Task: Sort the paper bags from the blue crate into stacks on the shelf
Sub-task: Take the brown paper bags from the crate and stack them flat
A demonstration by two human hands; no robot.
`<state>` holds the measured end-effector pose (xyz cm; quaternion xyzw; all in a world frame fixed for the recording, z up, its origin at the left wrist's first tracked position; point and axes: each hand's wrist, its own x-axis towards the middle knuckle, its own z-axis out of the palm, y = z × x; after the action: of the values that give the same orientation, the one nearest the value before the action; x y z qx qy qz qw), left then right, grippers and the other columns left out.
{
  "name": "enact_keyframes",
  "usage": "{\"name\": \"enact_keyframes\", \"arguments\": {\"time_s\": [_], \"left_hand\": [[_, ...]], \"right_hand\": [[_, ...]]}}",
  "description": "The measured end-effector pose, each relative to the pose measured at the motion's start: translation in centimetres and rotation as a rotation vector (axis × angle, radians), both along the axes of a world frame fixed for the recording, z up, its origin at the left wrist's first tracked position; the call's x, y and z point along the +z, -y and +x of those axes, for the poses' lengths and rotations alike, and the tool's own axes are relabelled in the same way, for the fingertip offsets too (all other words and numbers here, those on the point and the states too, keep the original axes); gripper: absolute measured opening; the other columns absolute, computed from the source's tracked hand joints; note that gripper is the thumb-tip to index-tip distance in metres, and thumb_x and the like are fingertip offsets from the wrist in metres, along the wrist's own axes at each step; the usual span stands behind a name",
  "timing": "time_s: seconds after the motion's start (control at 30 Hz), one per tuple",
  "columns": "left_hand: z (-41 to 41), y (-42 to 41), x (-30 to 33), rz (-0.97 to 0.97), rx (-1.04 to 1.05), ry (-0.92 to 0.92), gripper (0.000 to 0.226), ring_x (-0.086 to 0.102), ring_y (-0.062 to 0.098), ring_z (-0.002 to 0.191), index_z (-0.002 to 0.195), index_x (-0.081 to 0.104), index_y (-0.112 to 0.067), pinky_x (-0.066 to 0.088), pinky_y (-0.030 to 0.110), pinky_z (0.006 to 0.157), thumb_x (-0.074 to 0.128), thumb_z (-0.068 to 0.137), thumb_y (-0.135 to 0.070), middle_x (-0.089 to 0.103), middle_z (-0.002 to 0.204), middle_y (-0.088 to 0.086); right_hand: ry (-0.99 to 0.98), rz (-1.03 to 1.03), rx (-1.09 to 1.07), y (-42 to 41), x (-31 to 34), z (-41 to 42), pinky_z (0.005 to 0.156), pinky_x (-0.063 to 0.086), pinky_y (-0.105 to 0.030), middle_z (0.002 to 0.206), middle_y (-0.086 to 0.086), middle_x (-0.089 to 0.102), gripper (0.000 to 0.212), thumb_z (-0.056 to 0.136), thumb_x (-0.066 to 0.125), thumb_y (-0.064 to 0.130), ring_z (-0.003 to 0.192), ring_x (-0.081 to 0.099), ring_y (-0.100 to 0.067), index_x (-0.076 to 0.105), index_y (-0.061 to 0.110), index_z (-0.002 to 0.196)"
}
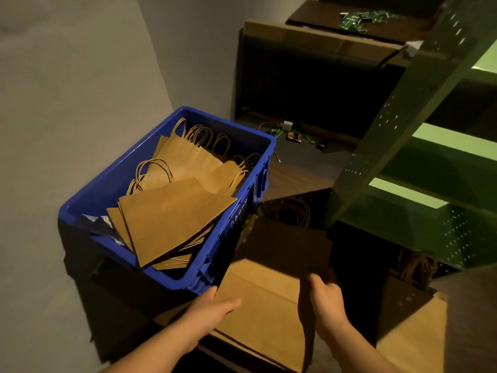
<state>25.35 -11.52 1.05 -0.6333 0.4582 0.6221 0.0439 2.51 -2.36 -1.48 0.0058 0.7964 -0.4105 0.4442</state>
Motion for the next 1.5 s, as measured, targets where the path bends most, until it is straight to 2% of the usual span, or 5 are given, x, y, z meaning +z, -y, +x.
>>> {"name": "enact_keyframes", "arguments": {"time_s": [0.13, 0.47, 1.03, 1.27, 1.5], "left_hand": [[1.4, -0.5, -1.6, -0.092, 0.021, 0.101, 0.035, 0.063, 0.010, 0.099, 0.115, 0.063, -0.027, 0.054, 0.037, 0.098, 0.078, 0.086, -0.039, 0.067, 0.108, -0.012], [3.7, -1.9, -3.2, -0.372, -0.452, 0.221, 0.127, 0.038, 0.014, 0.141, 0.163, 0.006, -0.034, 0.041, 0.038, 0.114, 0.082, 0.067, -0.068, 0.020, 0.159, -0.011], [2.5, -3.2, -2.1, -0.569, -0.562, 0.344, 0.132, 0.017, 0.018, 0.155, 0.160, -0.017, -0.034, 0.029, 0.044, 0.122, 0.053, 0.066, -0.094, 0.003, 0.169, -0.011], [1.8, -3.6, -1.1, -0.674, -0.456, 0.241, 0.086, 0.019, 0.008, 0.150, 0.162, 0.005, -0.035, 0.033, 0.039, 0.119, 0.041, 0.093, -0.073, 0.015, 0.164, -0.014], [-0.3, -2.2, 1.8, -0.731, -0.362, 0.122, 0.051, 0.042, 0.005, 0.128, 0.147, 0.039, -0.038, 0.047, 0.030, 0.101, 0.041, 0.100, -0.060, 0.037, 0.142, -0.018]], "right_hand": [[-0.027, 0.011, 0.010, 1.4, -0.5, 0.4, 0.060, 0.047, -0.039, 0.060, -0.007, 0.057, 0.031, 0.103, 0.058, 0.021, 0.064, 0.060, -0.028, 0.066, 0.002, 0.080], [-0.345, 0.336, 0.345, 1.4, -1.0, 0.1, 0.060, 0.048, -0.031, 0.071, -0.005, 0.062, 0.039, 0.104, 0.055, 0.032, 0.066, 0.062, -0.019, 0.062, 0.010, 0.072], [-0.220, 0.168, 0.298, -1.3, -0.8, 0.9, 0.050, 0.036, -0.029, 0.056, -0.002, 0.047, 0.040, 0.105, 0.055, 0.027, 0.050, 0.048, -0.016, 0.050, 0.014, 0.068], [-0.530, 0.289, 0.305, -1.1, 1.8, 1.2, 0.094, 0.042, -0.042, 0.125, -0.018, 0.046, 0.032, 0.102, 0.057, 0.037, 0.125, 0.043, -0.034, 0.055, 0.006, 0.110], [-0.612, -0.026, 0.386, 0.7, 5.2, 1.9, 0.100, 0.047, -0.039, 0.127, -0.004, 0.047, 0.041, 0.102, 0.055, 0.038, 0.127, 0.042, -0.024, 0.050, 0.015, 0.136]]}}
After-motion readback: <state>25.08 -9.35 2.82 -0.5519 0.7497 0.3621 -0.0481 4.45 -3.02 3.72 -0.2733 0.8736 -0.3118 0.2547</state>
